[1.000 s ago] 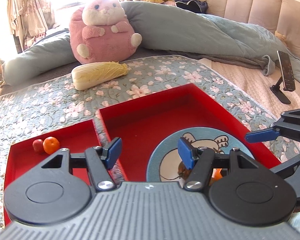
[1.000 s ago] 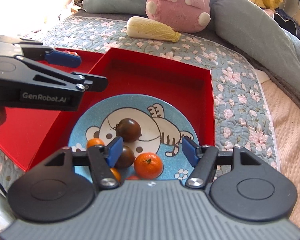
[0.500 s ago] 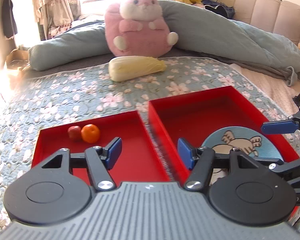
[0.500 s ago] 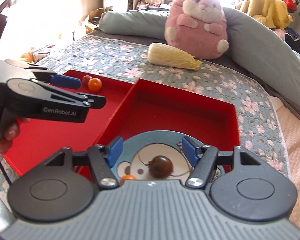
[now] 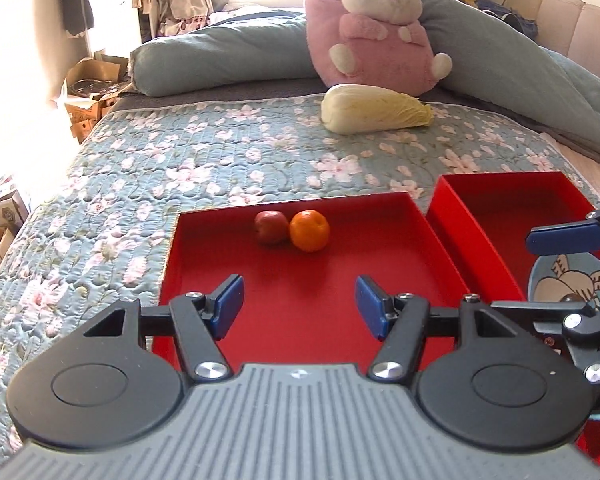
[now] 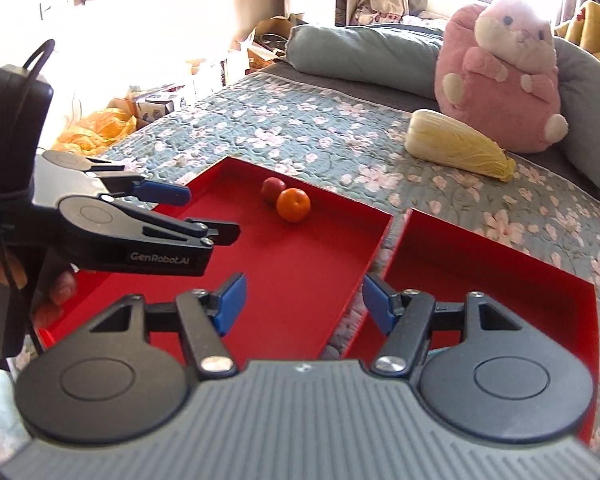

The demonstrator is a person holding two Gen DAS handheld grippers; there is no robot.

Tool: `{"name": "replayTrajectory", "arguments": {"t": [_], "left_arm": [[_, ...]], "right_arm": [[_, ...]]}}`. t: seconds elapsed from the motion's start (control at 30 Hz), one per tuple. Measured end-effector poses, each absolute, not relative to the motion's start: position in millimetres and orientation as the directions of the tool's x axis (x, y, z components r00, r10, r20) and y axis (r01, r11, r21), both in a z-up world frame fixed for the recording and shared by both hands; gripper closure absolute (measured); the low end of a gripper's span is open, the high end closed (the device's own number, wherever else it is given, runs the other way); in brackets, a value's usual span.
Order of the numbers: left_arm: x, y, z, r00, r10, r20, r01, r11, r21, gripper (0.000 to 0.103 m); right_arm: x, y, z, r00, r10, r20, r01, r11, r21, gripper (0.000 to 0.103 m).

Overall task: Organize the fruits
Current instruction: 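Move both grippers back over the last red and orange tomatoes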

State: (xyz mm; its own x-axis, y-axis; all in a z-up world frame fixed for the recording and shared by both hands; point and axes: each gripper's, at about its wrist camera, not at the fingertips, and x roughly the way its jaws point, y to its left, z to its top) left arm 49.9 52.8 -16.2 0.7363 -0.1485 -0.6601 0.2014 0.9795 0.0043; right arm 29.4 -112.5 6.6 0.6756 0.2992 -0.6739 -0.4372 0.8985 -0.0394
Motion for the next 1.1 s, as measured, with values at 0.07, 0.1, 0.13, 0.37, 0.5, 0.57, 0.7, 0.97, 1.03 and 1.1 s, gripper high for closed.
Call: {"name": "replayTrajectory", "arguments": {"t": [0.07,0.1,0.13,0.37,0.5,0.57,0.7,0.97,1.03,1.1], "left_arm": [[60,60,-20,0.735,-0.143,-0.663,0.184,0.983,-0.008,0.036],[64,63,-22,0.735,-0.140,-0.664,0.177,0.984,-0.011,0.036],[69,65,-23,0.736,-0.137,-0.663,0.172,0.985,-0.013,0.036],[102,70,-37,0.731,-0.149,-0.666,0.195,0.981,-0.005,0.037],[124,77,-45,0.720,-0.150,-0.677,0.179,0.984,-0.028,0.044],[130,80,-48,0.722,-0.139,-0.677,0.169,0.985,-0.022,0.049],[138,88,-52,0.715,-0.145,-0.684,0.161,0.986,-0.041,0.049],[142,92,-50,0.716,-0.169,-0.677,0.172,0.983,-0.064,0.049],[142,93,-49,0.716,-0.175,-0.676,0.174,0.982,-0.070,0.049],[143,94,-48,0.716,-0.181,-0.674,0.177,0.981,-0.076,0.049]], "right_arm": [[38,-103,3,0.664,0.312,-0.680,-0.455,0.890,-0.035,0.038],[43,-100,1,0.659,0.316,-0.683,-0.461,0.887,-0.034,0.038],[49,-96,-1,0.656,0.319,-0.684,-0.467,0.883,-0.035,0.039],[89,-77,-18,0.640,0.316,-0.701,-0.490,0.870,-0.054,0.044],[111,-72,-29,0.624,0.326,-0.710,-0.504,0.862,-0.047,0.046],[122,-71,-34,0.617,0.335,-0.712,-0.504,0.863,-0.031,0.047],[144,-60,-47,0.577,0.344,-0.740,-0.531,0.847,-0.021,0.055],[171,-48,-60,0.540,0.314,-0.781,-0.549,0.835,-0.044,0.060],[175,-43,-60,0.539,0.303,-0.786,-0.556,0.829,-0.061,0.060],[177,-39,-63,0.533,0.298,-0.792,-0.563,0.823,-0.070,0.057]]}}
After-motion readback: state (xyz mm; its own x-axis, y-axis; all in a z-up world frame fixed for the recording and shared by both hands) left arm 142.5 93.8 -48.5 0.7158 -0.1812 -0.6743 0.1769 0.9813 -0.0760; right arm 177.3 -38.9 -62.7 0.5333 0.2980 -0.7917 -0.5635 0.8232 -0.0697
